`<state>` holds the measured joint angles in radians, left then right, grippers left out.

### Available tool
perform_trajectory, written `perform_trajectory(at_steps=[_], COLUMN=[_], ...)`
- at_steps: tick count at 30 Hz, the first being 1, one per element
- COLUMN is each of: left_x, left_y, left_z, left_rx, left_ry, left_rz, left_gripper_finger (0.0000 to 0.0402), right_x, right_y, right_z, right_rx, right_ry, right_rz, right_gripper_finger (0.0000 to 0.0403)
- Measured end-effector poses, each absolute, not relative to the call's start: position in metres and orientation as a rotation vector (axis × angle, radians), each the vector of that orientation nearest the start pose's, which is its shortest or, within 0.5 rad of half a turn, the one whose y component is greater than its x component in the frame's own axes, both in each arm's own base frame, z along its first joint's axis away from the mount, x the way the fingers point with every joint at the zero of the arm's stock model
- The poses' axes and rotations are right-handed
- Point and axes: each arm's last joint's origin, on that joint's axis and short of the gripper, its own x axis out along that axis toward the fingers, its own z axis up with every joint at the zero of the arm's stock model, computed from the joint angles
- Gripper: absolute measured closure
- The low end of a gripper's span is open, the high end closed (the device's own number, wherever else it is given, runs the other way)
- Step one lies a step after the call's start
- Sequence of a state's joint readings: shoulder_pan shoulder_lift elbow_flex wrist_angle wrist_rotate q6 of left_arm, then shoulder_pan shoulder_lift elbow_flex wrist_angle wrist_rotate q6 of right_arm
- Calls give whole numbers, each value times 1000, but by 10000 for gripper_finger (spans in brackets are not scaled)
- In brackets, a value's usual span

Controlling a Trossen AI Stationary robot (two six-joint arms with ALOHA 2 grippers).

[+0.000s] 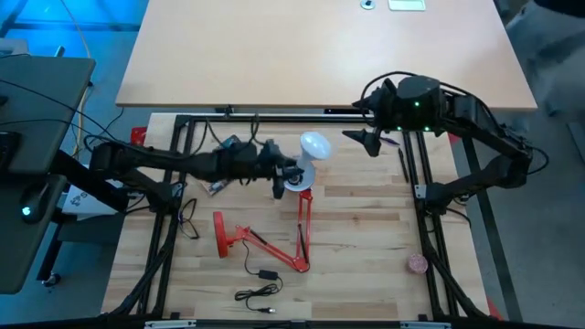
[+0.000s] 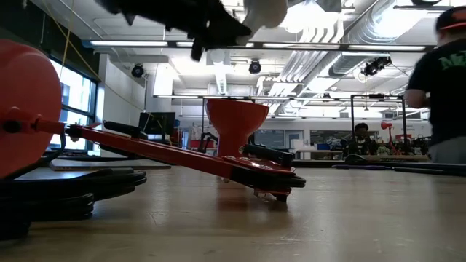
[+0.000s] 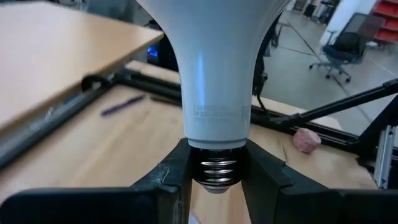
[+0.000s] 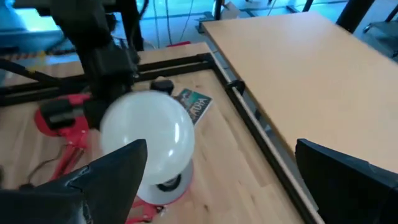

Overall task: Screw lightbulb
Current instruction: Insert the lightbulb into the red lamp

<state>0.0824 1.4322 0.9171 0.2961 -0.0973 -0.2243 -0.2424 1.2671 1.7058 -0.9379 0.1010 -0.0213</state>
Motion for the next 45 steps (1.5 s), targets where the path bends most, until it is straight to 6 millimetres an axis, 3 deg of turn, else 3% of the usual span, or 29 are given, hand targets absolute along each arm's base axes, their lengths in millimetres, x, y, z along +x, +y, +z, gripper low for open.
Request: perform_trajectory(at_steps=[8,12,17,22,33,37,40,45], left_x=[300,289,283,276,290,298,303,308], left_y=[13,24,31,42,62,64,65,65], left_z=[231,216,203,194,164,157,157,161], left_rx=[-249,-235,-114,-89,-49,-46,-50,-35], left_ry=[121,48,130,155,132,78,77,78], left_rz=[220,247,105,125,141,141,140,139], left_gripper_finger=[312,312,312,312,312,312,312,312], right_x=[234,249,260,280,323,330,333,328], right_y=[-58,-61,-64,-58,-44,-44,-44,-43], right_z=[465,458,454,442,399,386,382,386], right_rx=[131,190,258,311,237,228,208,202], right_ry=[458,460,432,465,674,737,760,759], right_rz=[-327,-366,-426,-405,-353,-356,-359,-339], right_gripper_finger=[4,4,4,4,15,54,114,292])
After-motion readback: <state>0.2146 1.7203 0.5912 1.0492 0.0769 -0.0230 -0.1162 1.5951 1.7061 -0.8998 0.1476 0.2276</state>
